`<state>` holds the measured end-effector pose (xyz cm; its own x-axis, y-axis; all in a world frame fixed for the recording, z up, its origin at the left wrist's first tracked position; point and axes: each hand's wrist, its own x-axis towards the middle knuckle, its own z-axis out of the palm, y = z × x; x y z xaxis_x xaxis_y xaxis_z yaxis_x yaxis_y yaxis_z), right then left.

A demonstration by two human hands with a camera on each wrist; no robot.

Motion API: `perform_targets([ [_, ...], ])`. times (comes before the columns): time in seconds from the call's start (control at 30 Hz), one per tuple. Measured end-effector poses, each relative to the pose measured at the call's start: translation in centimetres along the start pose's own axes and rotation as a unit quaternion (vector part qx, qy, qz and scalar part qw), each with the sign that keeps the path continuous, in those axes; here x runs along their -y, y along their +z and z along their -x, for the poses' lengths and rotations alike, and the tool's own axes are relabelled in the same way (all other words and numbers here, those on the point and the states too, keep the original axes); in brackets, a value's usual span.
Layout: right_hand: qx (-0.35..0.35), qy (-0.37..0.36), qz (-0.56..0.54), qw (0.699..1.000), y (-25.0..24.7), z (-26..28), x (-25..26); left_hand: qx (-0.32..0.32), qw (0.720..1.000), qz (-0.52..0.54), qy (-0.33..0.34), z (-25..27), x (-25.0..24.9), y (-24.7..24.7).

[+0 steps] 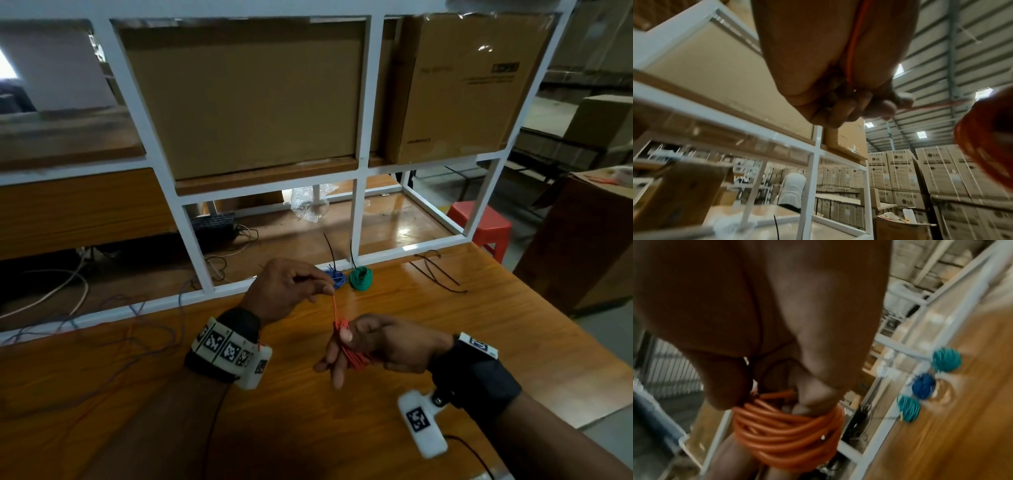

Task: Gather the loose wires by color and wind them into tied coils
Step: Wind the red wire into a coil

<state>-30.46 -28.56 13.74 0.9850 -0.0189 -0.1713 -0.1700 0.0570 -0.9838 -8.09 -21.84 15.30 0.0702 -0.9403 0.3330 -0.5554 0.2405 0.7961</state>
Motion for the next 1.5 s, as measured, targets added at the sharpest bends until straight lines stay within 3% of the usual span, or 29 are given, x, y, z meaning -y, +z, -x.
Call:
perform_targets([
  [0.1,0.081,-0.108,-0.184,0.974,0.2,0.0,0.4,-0.032,0.992,0.122,-0.024,0.3,0.9,1.3],
  [0.17,0.066,-0.176,-0.289,0.939,-0.1,-0.2,0.6,-0.026,0.984,0.174,-0.037,0.9,1.5,2.7],
  [0.23,0.000,-0.233,-0.363,0.902,-0.5,-0.5,1.2,-0.012,0.976,0.210,-0.060,1.6,1.5,4.5],
  [0.33,-0.162,-0.273,-0.414,0.853,-1.1,-1.1,1.2,0.013,0.970,0.205,-0.130,2.6,0.6,7.3],
  [0.4,-0.291,-0.262,-0.359,0.847,-1.3,-1.6,0.8,0.054,0.969,0.191,-0.150,3.4,0.3,8.7],
  [0.43,-0.354,-0.249,-0.278,0.857,-1.4,-1.8,0.5,0.078,0.969,0.172,-0.159,3.7,0.3,8.9],
  [0.47,-0.413,-0.229,-0.165,0.866,-1.6,-1.9,0.1,0.099,0.972,0.143,-0.161,4.1,0.3,9.0],
  [0.53,-0.488,-0.160,0.079,0.854,-2.1,-1.7,-0.8,0.104,0.987,0.021,-0.119,4.6,0.3,8.6],
  [0.57,-0.482,-0.114,0.168,0.852,-2.3,-1.5,-1.1,0.087,0.991,-0.058,-0.083,4.8,0.1,8.2],
  [0.63,-0.394,-0.045,0.251,0.883,-2.1,-1.1,-2.1,0.050,0.979,-0.194,-0.017,4.5,-0.4,6.9],
  [0.73,-0.255,0.007,0.202,0.946,-1.0,-0.4,-2.3,0.040,0.963,-0.257,0.065,3.6,-0.9,4.3],
  [0.83,-0.168,0.042,0.156,0.972,-1.4,0.3,-1.8,0.019,0.981,-0.178,0.070,3.6,-1.3,2.7],
  [0.93,-0.046,0.009,0.104,0.993,-1.9,0.7,-1.4,0.026,0.998,-0.047,0.034,3.8,-1.7,2.2],
  [1.1,0.110,-0.011,0.012,0.994,-1.9,1.1,-0.1,0.174,0.982,0.054,0.043,3.3,-2.3,2.5],
  [1.17,0.120,-0.006,-0.052,0.991,-1.9,1.3,0.3,0.179,0.977,0.109,0.026,3.2,-2.2,2.7],
  [1.27,0.106,0.011,-0.108,0.988,-2.2,1.4,0.3,0.104,0.989,0.094,0.038,3.4,-1.6,3.3],
  [1.5,0.001,-0.002,-0.077,0.997,-2.7,1.4,-0.2,-0.027,0.990,0.137,0.003,4.6,-0.5,5.2],
])
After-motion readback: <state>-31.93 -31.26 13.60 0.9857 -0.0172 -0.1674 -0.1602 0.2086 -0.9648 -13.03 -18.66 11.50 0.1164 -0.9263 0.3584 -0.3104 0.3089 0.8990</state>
